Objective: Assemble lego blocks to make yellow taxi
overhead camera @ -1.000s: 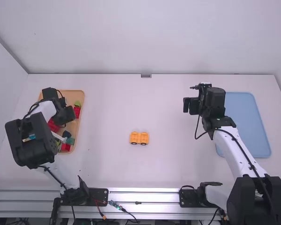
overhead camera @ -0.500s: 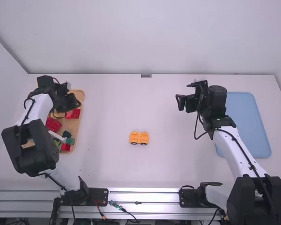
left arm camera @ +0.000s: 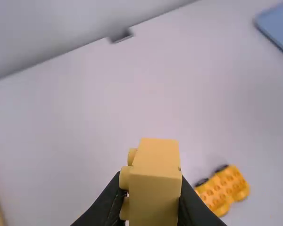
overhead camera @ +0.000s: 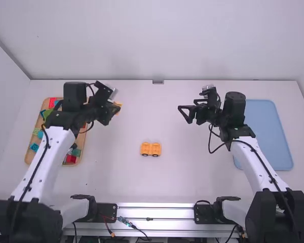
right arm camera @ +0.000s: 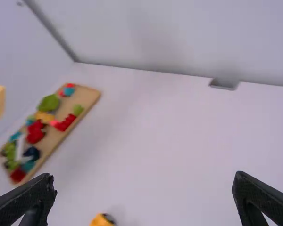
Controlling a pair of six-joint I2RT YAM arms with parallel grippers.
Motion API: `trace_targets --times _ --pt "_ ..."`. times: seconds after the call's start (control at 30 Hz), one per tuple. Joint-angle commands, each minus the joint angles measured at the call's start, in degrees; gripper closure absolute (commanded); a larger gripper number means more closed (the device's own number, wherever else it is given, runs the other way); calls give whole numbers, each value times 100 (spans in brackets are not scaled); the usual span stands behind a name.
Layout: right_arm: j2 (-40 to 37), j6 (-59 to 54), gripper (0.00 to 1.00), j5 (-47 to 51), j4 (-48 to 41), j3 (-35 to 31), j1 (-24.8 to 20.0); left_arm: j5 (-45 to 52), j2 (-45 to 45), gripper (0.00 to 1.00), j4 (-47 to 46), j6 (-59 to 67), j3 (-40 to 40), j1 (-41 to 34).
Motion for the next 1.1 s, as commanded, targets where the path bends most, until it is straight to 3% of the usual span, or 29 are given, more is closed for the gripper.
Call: trace_targets --times 0.0,0.3,0.57,0.83,0.93,1.07 --pt "19 369 1 -774 -57 181 66 79 -316 98 -24 960 -304 -323" --pt "19 544 1 -1174 -452 181 892 -557 -716 98 848 1982 -1145 -1165" --pt "19 450 1 -1154 -577 181 1342 -527 -716 97 944 2535 -1268 -1510" --pt "19 487 1 -1054 -564 181 1547 -590 -716 97 957 2844 -1266 -2048" --pt "19 487 12 -1058 -577 181 1582 -804 -714 98 1025 2859 -1270 -2234" --pt "30 487 12 -1270 -557 181 1582 -850 -714 98 1211 2859 -1281 -2430"
